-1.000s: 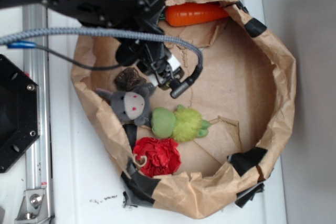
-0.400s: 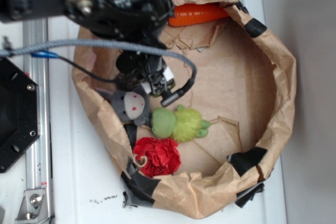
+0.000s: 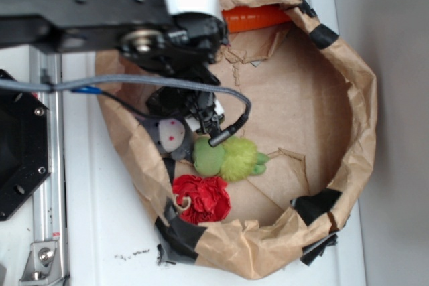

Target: Grab the rock.

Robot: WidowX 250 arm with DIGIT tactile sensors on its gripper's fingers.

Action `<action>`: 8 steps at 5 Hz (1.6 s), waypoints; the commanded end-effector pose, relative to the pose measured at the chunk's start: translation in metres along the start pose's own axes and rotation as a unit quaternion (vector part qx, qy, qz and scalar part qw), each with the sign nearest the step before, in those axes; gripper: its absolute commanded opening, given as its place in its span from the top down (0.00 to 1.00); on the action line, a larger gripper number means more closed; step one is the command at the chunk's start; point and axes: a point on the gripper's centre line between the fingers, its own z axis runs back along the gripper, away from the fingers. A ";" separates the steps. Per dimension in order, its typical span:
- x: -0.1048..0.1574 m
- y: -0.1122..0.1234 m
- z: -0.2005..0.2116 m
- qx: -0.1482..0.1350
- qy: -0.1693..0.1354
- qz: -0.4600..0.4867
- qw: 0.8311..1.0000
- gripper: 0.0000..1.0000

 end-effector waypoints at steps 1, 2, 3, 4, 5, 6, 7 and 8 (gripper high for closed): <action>-0.011 0.017 0.011 0.004 -0.069 0.194 0.979 0.00; -0.015 0.024 0.012 0.000 -0.058 0.301 0.952 0.00; -0.020 0.025 -0.001 0.004 -0.028 0.333 0.943 0.00; -0.022 0.019 -0.026 0.037 0.023 0.352 0.935 0.00; -0.013 0.009 -0.037 0.059 0.049 0.351 0.933 0.00; -0.004 -0.003 -0.029 0.065 0.046 0.341 0.937 0.00; 0.003 -0.007 -0.014 0.049 0.033 0.343 0.937 0.00; 0.001 0.000 -0.023 0.045 0.039 0.362 0.930 0.00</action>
